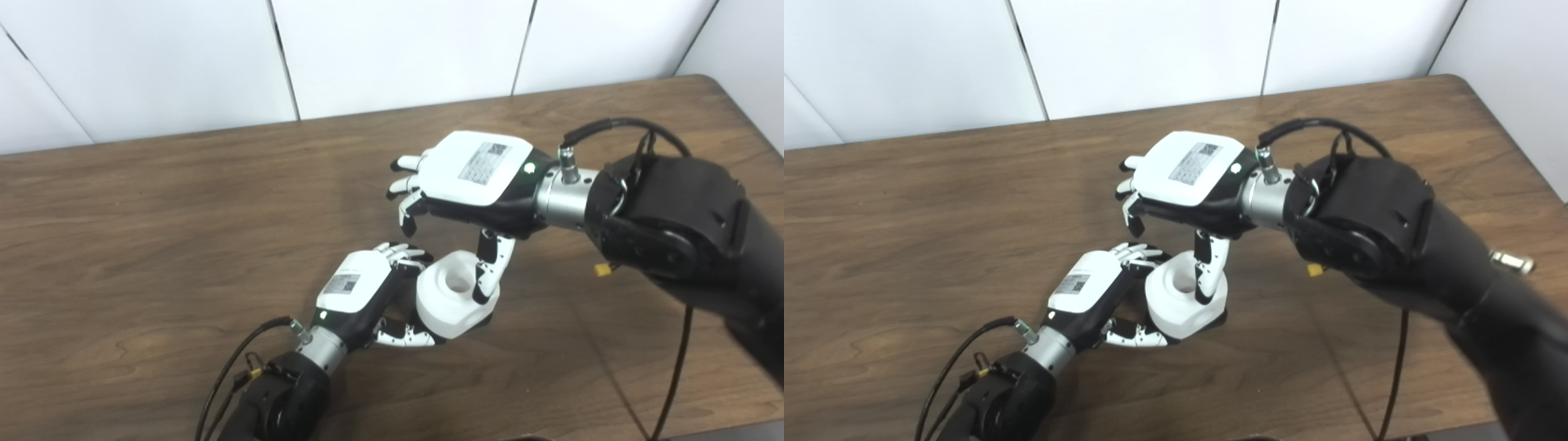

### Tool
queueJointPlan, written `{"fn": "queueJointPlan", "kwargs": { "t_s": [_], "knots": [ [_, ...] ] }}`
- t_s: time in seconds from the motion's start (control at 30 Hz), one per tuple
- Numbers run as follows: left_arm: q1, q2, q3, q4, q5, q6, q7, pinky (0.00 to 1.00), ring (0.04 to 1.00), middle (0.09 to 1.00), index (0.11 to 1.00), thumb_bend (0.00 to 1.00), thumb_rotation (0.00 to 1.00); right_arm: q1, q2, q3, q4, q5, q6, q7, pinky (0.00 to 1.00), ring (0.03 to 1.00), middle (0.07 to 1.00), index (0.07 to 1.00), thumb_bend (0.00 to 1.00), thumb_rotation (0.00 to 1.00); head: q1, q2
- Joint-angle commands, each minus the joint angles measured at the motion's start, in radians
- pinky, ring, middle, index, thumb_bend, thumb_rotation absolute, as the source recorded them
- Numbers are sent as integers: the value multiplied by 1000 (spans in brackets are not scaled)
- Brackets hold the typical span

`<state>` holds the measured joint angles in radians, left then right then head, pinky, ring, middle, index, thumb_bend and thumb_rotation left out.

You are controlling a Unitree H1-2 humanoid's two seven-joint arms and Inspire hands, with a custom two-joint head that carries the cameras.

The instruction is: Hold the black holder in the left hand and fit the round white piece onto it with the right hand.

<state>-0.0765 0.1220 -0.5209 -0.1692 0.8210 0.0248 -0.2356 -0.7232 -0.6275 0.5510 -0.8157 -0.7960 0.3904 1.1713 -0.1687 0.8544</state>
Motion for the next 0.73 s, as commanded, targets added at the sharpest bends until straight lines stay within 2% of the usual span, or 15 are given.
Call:
{"fn": "queueJointPlan", "kwargs": {
  "t_s": [0.0,0.23,0.33,0.7],
  "knots": [
    [-7,-2,-7,19,1,5,-12,917,892,832,486,518,49,-64,-22,6,-20,25,79,99,907,991,913,698,1000,320,-1,1],
    [-12,-3,-8,23,3,6,-11,913,889,832,486,519,49,-167,-56,46,-3,107,79,99,878,986,918,701,1000,356,2,2],
    [-13,-4,-9,28,4,5,-7,912,888,832,485,519,49,-195,-58,50,2,113,79,99,901,994,922,705,1000,352,5,1],
    [-16,-5,-9,36,-6,2,-6,916,892,833,486,518,48,-225,-70,30,3,131,79,99,898,979,917,713,1000,335,7,-5]
  ]
}}
